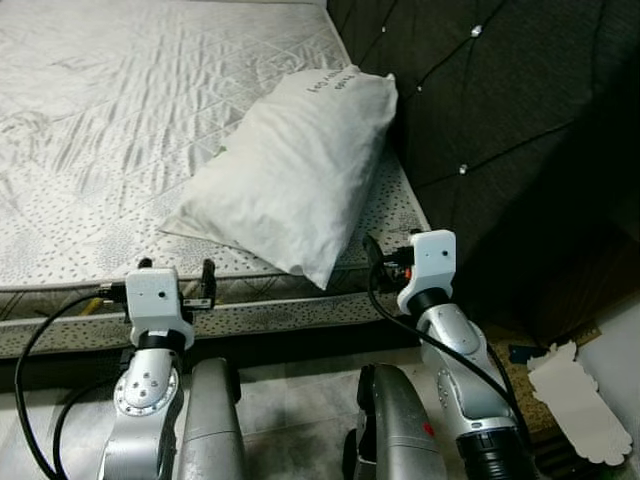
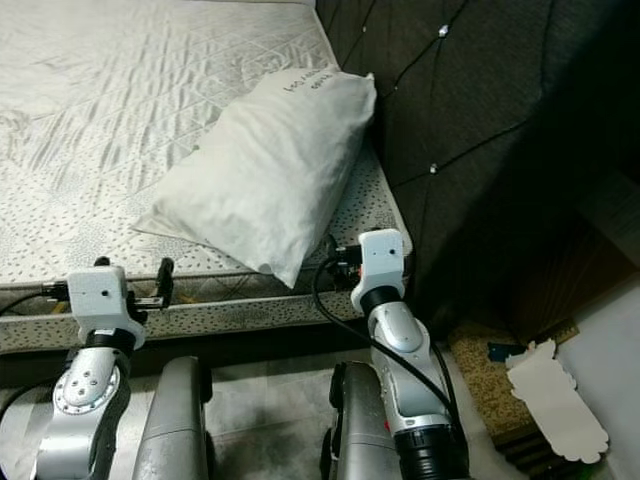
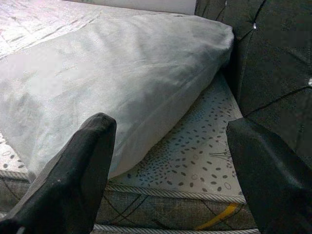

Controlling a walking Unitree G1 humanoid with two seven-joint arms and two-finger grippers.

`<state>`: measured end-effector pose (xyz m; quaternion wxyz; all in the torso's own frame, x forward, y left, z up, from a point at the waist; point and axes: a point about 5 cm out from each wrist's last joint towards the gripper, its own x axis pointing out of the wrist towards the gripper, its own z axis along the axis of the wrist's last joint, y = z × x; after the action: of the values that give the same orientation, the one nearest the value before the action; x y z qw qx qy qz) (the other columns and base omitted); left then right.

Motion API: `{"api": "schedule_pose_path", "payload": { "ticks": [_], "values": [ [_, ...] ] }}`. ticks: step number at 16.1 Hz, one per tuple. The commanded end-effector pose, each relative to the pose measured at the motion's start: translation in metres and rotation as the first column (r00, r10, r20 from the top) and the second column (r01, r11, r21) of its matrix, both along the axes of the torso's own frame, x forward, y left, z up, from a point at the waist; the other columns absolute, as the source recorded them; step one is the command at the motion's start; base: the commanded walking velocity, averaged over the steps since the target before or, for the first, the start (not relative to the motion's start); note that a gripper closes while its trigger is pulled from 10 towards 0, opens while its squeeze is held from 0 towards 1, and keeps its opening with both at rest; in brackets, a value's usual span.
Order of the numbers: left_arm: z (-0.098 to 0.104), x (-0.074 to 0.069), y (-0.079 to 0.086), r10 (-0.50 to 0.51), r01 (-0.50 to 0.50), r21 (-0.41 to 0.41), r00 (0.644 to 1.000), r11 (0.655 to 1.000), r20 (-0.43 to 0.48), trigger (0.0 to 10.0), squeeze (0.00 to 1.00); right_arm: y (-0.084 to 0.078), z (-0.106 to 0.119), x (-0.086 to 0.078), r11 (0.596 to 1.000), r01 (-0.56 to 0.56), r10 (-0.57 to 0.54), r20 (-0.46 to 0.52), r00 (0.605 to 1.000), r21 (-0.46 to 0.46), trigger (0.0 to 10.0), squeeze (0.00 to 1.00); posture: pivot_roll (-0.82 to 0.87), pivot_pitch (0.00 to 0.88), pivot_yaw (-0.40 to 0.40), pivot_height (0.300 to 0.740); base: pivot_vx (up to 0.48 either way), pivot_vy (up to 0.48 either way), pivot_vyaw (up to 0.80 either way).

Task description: Clean up the room

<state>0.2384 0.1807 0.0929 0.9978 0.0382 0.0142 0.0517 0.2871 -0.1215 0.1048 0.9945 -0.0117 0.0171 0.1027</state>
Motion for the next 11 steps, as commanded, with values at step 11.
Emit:
{"api": "schedule_pose_path", "payload": {
  "ticks": [11],
  "values": [
    [-0.0007, 0.0029, -0.0032, -0.012, 0.012, -0.001, 1.0, 1.0, -0.01, 10.0, 0.0, -0.0043, -0.0015, 0.0016, 1.0, 0.013, -0.013, -0.008, 1.0, -0.011, 10.0, 0.0, 0.08, 0.059, -0.062, 0.552, 0.294, 0.0, 0.32]
  ]
}}
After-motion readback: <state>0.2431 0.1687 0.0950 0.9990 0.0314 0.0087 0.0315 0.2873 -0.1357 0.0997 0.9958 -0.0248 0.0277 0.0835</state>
